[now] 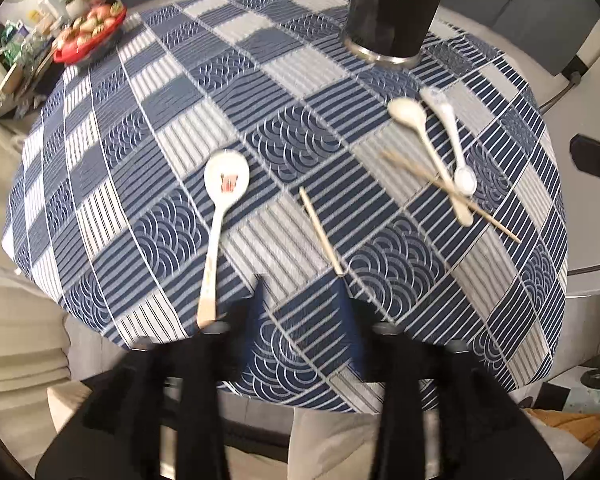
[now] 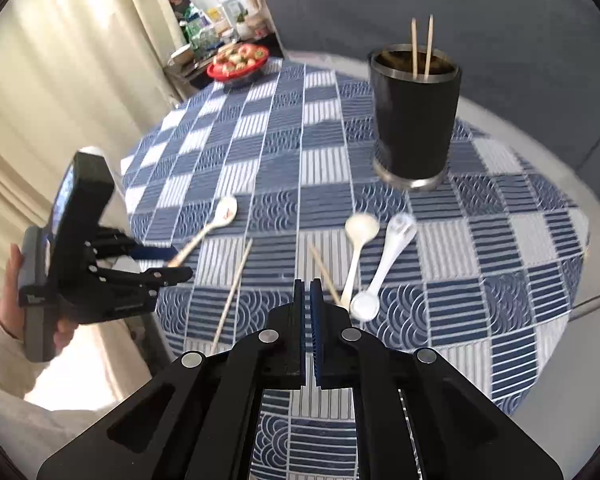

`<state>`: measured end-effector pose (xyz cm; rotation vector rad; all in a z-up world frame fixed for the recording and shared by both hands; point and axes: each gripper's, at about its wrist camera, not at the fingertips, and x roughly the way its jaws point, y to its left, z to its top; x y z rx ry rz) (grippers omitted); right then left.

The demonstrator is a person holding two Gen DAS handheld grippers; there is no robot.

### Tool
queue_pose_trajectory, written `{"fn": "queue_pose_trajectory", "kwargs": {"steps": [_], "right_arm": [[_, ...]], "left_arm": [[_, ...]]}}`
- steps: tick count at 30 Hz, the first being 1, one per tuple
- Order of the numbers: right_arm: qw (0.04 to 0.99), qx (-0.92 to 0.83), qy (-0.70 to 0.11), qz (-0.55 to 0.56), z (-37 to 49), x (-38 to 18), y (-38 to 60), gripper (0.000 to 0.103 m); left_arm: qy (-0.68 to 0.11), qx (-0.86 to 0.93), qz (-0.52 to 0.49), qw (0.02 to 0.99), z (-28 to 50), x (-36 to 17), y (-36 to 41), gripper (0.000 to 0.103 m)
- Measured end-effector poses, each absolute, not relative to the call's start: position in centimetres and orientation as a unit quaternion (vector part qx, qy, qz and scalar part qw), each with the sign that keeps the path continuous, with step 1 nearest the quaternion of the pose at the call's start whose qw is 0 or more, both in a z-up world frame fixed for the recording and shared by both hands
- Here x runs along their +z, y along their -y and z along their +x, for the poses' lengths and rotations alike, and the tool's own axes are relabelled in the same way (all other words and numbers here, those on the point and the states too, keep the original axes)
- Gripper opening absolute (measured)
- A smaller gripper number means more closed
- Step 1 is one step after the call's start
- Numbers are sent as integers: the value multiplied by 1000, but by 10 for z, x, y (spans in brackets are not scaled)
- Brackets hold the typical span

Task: Organize utensils

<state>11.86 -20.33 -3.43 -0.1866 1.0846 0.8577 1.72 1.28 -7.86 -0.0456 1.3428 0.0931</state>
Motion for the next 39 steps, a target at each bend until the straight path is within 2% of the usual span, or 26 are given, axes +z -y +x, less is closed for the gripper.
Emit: {"fn": "queue_pose_trajectory", "kwargs": {"steps": [3, 4, 6, 7, 18, 27, 29, 30, 31, 32, 33, 34, 35, 39], "right_arm": [[758, 392, -510, -106, 117, -55, 200, 8], [755, 391, -513, -115, 117, -63, 199, 15], [752, 387, -517, -129, 119, -75, 198, 27], [750, 388, -518, -135, 120, -80, 199, 28], [702, 393, -552, -216, 131, -142, 193, 28], [692, 394, -548, -254, 137, -160, 191, 28], [689, 399, -541, -271, 134, -162, 187, 25], [685, 401, -540, -280, 133, -164, 185, 16], [687, 400, -530, -297, 129, -164, 183, 8], [685, 402, -529, -298, 128, -165, 182, 6], [685, 402, -530, -296, 128, -164, 182, 5], [687, 402, -530, -292, 128, -164, 183, 5], [687, 405, -532, -286, 129, -163, 185, 5], [686, 423, -542, -237, 129, -153, 197, 5]], "left_arm": [[-631, 47, -45, 773, 12, -91, -16, 60], [-634, 49, -54, 770, 10, -95, -17, 63], [-641, 53, -66, 763, 8, -105, -17, 64], [-644, 55, -69, 760, 7, -109, -17, 64], [-665, 85, -99, 736, 17, -146, -5, 66], [-663, 119, -94, 733, 32, -157, 4, 73], [-660, 123, -99, 735, 38, -157, 3, 72], [-658, 125, -100, 736, 38, -157, 2, 71], [-655, 126, -102, 738, 38, -156, 1, 63], [-652, 128, -104, 741, 37, -153, -2, 49], [-651, 128, -105, 741, 35, -151, -4, 39], [-652, 127, -107, 740, 35, -149, -5, 19], [-657, 123, -114, 735, 35, -149, -8, 8], [-669, 129, -110, 724, 34, -149, -16, 5]]}}
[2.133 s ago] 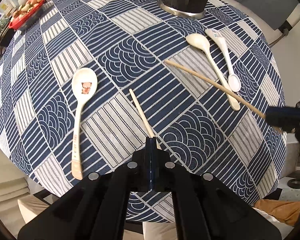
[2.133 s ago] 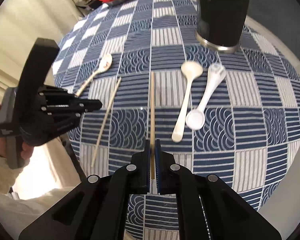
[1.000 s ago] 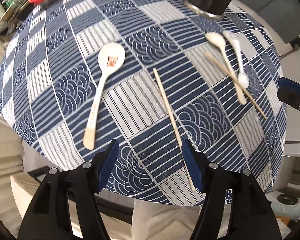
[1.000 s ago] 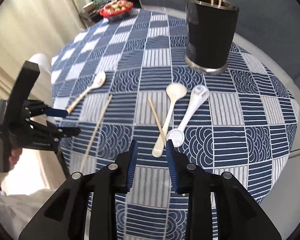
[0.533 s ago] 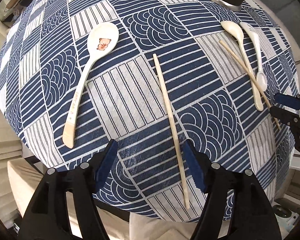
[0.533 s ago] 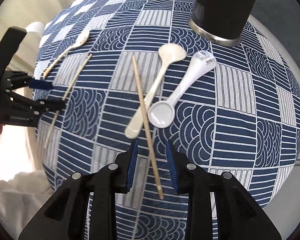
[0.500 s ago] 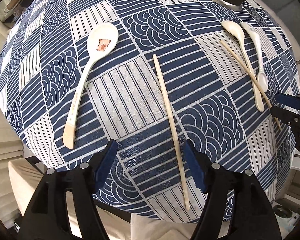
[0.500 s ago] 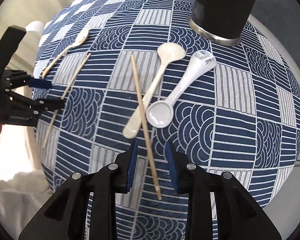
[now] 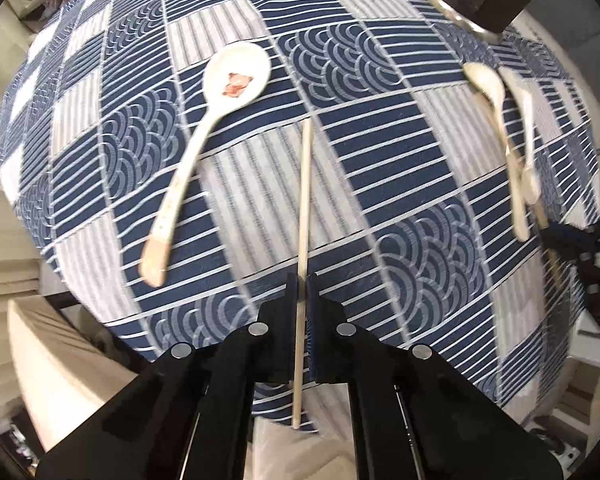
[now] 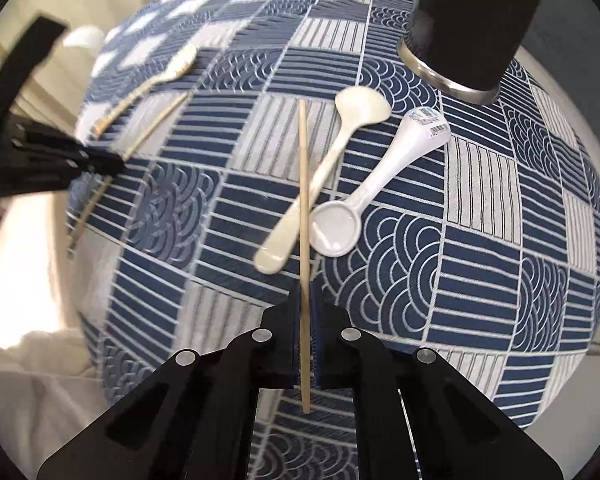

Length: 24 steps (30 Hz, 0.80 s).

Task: Organize utensils
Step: 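Lift both held chopsticks upright over the black cup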

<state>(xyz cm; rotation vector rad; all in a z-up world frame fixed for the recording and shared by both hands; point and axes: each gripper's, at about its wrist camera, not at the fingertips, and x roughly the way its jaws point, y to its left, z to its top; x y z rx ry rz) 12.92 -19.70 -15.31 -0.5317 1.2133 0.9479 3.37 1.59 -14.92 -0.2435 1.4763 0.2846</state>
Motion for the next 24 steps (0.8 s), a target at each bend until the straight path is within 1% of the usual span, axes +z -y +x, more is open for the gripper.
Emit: {"fn": "queue_pose_trajectory", "kwargs": {"steps": [5, 10, 18, 24], "right_arm": [[704, 430, -536, -178, 136, -128, 212, 5], [730, 424, -515, -147, 146, -104, 217, 5], [781, 423, -444, -119, 172, -41, 229, 5], [810, 415, -397, -120, 188, -6, 253, 5]], "left_arm": [[-671, 132, -102, 723, 29, -139, -20, 5], [-654, 138, -78, 740, 39, -108, -23, 5], [-611, 139, -39, 779, 61, -52, -14, 5], [-577, 142, -16, 804, 76, -12, 0, 5]]}}
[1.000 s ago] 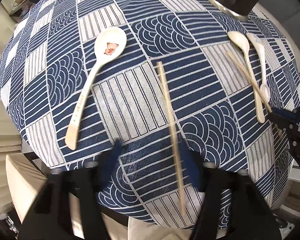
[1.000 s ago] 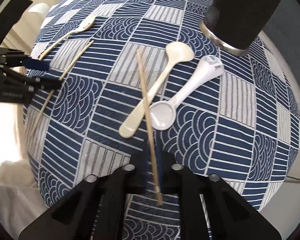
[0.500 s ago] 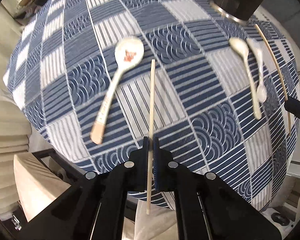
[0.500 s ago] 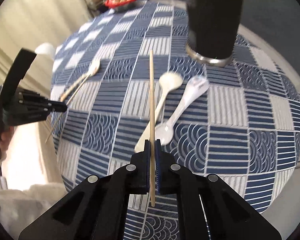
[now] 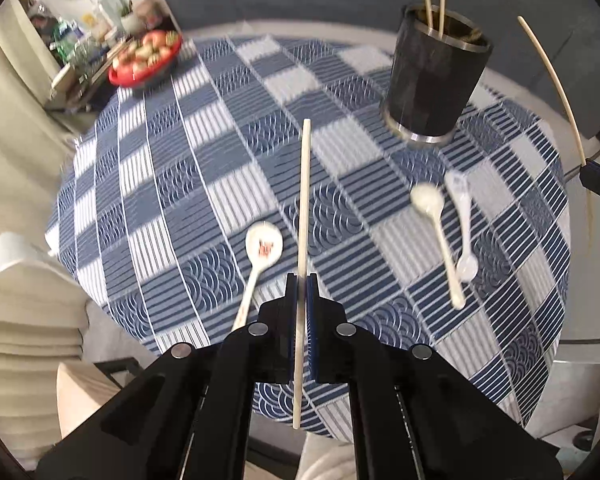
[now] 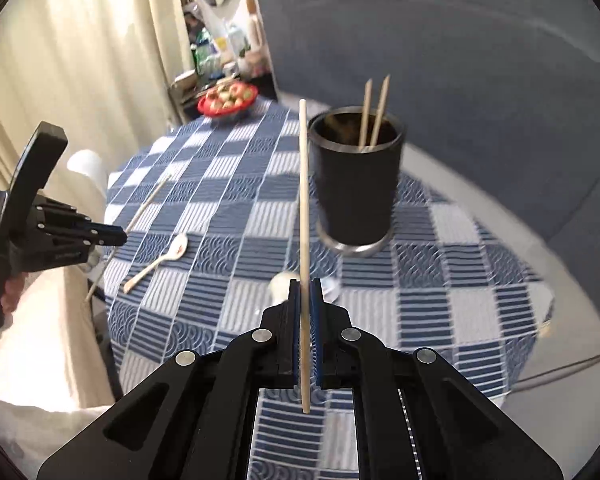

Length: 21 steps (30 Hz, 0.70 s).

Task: Organize utensils
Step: 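Lift both held chopsticks upright over the black cup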

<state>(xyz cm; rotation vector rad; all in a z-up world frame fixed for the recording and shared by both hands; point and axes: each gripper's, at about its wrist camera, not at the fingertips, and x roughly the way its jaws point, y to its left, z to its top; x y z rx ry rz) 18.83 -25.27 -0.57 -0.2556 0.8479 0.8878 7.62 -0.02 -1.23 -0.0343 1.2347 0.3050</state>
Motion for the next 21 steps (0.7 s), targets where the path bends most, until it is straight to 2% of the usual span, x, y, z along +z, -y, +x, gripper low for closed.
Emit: {"fn": "queue_pose_trajectory", "kwargs": {"steps": [12, 21], "right_arm": [[854, 393, -324, -102, 230, 53, 276, 5], [865, 413, -279, -55, 273, 85, 270, 5]], "left_arm": [[-522, 134, 8, 842, 130, 47, 9, 5], [-462, 102, -13, 881, 192, 94, 7, 5]]}}
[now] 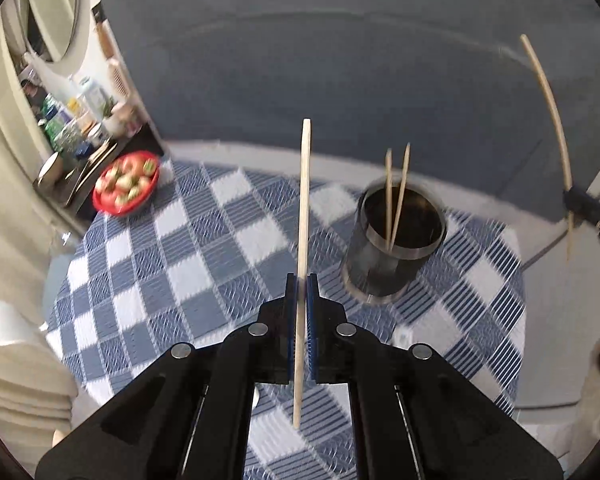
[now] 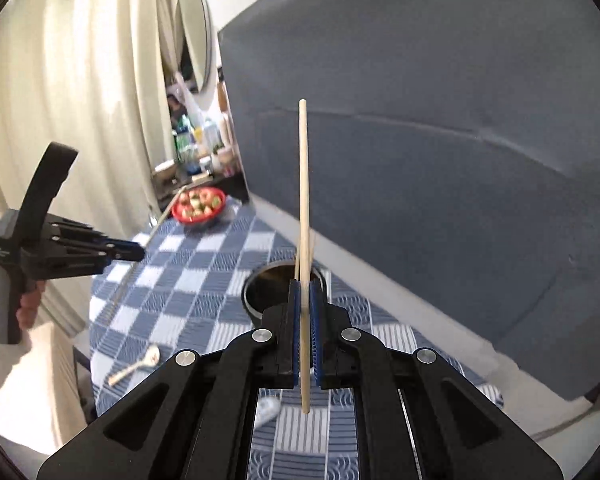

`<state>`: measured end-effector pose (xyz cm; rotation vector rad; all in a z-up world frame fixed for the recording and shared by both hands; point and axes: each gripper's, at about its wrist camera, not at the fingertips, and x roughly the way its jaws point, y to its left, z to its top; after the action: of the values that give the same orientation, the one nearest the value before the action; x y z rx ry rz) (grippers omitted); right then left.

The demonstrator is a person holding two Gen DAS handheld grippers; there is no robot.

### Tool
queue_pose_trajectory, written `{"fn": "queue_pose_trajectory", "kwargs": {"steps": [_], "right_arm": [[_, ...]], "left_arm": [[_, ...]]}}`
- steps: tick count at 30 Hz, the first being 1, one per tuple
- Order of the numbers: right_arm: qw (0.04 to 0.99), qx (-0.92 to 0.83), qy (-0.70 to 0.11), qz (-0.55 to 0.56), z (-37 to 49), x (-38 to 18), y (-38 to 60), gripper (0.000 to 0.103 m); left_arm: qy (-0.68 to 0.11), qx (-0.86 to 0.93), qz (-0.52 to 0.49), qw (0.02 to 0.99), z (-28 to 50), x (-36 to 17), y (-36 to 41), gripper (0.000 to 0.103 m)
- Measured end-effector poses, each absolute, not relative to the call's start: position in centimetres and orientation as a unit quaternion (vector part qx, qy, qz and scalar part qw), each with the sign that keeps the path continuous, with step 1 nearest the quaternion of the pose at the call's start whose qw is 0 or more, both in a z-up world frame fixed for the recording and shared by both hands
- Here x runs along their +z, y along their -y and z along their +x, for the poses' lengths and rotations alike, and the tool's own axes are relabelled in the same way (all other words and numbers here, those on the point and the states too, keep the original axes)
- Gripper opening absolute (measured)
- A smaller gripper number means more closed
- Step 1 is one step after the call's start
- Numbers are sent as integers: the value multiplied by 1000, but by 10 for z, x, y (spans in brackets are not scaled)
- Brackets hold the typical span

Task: Organize utensils
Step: 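Lift both held chopsticks upright over the black cup, then lower both chopsticks into the black cup and open both grippers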

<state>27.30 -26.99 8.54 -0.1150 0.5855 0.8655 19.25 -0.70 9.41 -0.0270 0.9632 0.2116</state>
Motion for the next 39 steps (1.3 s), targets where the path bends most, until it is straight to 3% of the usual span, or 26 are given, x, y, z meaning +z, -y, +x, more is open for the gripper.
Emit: {"fn": "queue_pose_trajectory", "kwargs": {"steps": [9, 26, 39], "right_arm": [[840, 491, -230, 8, 304, 73, 249, 5], [789, 567, -225, 77, 365, 21, 194, 5], [808, 528, -258, 34, 362, 24, 222, 5]], "left_arm": [[-416, 62, -25, 907, 252, 101, 13, 5], [-331, -61, -151, 930, 301, 61, -10, 5], [-310, -100, -189, 926, 311, 23, -12, 5]]}}
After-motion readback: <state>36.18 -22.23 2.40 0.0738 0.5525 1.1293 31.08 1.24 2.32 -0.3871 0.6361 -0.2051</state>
